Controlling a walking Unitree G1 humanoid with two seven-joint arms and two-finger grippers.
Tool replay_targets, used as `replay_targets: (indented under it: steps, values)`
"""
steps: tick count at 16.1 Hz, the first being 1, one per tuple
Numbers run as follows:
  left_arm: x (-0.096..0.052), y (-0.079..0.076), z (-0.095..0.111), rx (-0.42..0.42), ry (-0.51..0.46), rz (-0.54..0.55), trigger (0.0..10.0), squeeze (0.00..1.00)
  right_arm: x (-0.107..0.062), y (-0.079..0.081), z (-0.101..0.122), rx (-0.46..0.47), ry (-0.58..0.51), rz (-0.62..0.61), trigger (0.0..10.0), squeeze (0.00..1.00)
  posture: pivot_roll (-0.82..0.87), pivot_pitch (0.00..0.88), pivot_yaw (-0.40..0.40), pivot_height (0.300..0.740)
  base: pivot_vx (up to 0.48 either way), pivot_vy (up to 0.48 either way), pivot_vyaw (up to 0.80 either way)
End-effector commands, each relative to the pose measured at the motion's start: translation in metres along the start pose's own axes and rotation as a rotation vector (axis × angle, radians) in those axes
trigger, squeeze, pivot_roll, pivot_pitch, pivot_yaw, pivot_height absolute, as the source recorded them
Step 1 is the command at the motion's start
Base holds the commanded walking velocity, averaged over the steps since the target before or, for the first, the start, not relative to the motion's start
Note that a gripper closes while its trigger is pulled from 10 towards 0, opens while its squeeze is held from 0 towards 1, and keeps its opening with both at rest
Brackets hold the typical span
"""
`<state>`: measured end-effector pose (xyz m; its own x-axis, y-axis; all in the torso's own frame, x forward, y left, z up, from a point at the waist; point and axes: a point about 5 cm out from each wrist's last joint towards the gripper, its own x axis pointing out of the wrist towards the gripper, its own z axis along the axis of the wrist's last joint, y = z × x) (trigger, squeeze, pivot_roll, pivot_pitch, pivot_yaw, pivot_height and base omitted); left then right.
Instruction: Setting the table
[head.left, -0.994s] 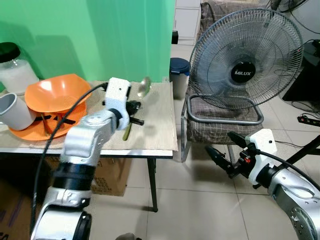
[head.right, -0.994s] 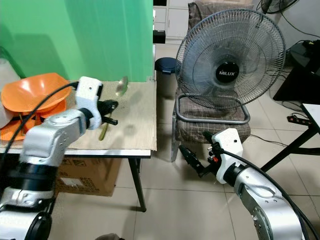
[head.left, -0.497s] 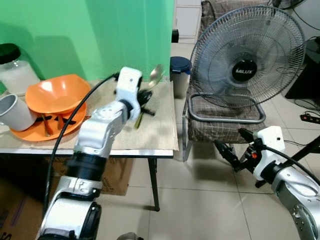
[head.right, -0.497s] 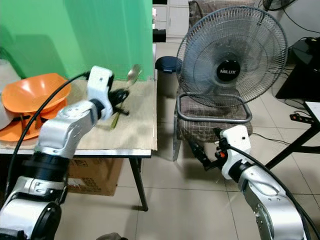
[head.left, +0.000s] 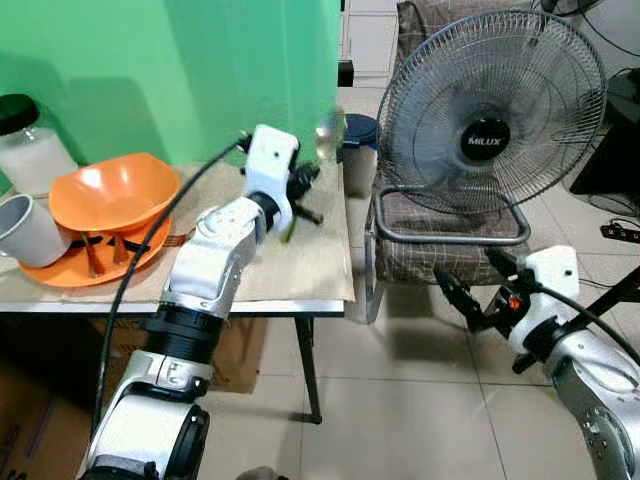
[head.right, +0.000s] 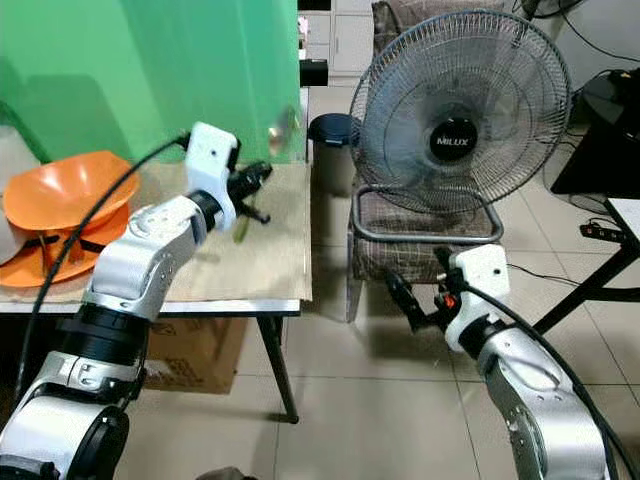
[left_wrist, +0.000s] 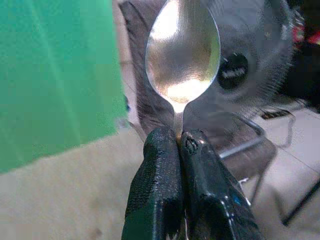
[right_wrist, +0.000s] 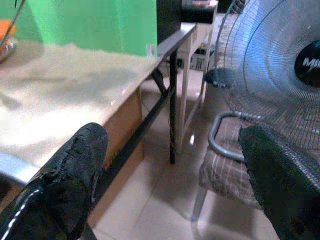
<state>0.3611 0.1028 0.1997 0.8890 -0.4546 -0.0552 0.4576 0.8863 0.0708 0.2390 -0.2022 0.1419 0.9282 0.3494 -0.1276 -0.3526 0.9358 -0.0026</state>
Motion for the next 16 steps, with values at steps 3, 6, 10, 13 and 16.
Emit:
replay_targets:
  steps: [3,6,10,13,16]
  values:
    - [-0.028,0.017,0.024,0.109,-0.135,0.097,10.0,0.00,0.006,0.022,0.018,0.051,-0.105,-0.022,10.0,0.00,-0.01,0.000,0.042,0.740,0.000,0.000,0.00]
    - [-0.048,0.013,0.028,0.043,-0.237,0.150,10.0,0.00,0.007,0.025,0.014,0.103,-0.131,-0.137,10.0,0.00,0.01,0.000,0.024,0.740,0.000,0.000,-0.79]
    - [-0.051,-0.002,0.008,-0.029,-0.217,0.142,10.0,0.00,0.007,0.028,0.015,0.191,-0.144,-0.153,10.0,0.00,0.01,0.000,0.007,0.740,0.000,0.000,-0.80]
    - [-0.058,-0.003,-0.011,0.012,-0.105,0.108,10.0,0.00,0.008,0.028,0.014,0.178,-0.139,-0.183,10.0,0.00,0.01,0.000,-0.002,0.740,0.000,0.000,-0.80]
    - [-0.072,0.003,-0.028,0.075,-0.028,0.187,10.0,0.00,0.003,0.027,0.003,0.157,-0.059,-0.223,10.0,0.00,-0.01,0.000,-0.013,0.740,0.000,0.000,-0.76]
